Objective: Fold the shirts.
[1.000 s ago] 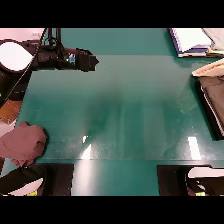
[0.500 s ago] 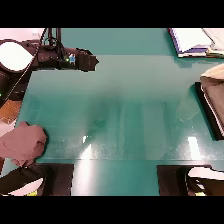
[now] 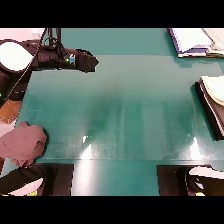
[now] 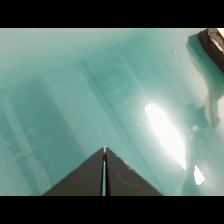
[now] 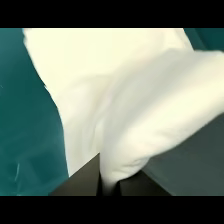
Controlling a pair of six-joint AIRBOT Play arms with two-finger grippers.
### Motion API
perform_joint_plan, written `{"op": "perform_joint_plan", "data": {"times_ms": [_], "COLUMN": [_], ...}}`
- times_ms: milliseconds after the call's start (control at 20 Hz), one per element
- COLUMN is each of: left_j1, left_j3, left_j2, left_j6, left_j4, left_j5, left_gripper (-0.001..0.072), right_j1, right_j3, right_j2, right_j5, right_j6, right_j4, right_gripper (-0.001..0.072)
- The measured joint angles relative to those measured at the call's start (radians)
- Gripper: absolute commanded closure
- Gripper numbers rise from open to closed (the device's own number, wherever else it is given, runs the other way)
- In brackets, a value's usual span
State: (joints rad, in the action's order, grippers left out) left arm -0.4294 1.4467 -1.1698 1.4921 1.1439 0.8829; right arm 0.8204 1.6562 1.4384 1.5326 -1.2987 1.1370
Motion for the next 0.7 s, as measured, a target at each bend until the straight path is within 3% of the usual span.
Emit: {"op": "perform_joint_plan", "data": {"times_ms": [50,100,550,700], "left_j1": [0.000,0.000,0.000,0.000], "left_j3": [0.000,0.000,0.000,0.000], "left_j2": [0.000,0.000,0.000,0.000], "left_j6": [0.000,-0.001,-0.008,-0.008], "left_j4": [0.000,0.000,0.001,0.001], "left_j5": [0.000,0.000,0.000,-0.001], "left_gripper": [0.0681,0.0681,0.0681,0.0681], "right_j1": [0.016,0.032,0.185,0.182], "right_j3": [-0.024,-0.047,-0.105,-0.107], "right_j2": [0.000,0.000,-0.115,-0.189], "right_j5": [0.011,0.022,-0.005,-0.055], "right_j6": [-0.001,-0.008,-0.051,-0.053], "right_j4": [0.010,0.015,-0.033,-0.178], "right_gripper": [0.0075,0.0018,0.0019,0.0020]}}
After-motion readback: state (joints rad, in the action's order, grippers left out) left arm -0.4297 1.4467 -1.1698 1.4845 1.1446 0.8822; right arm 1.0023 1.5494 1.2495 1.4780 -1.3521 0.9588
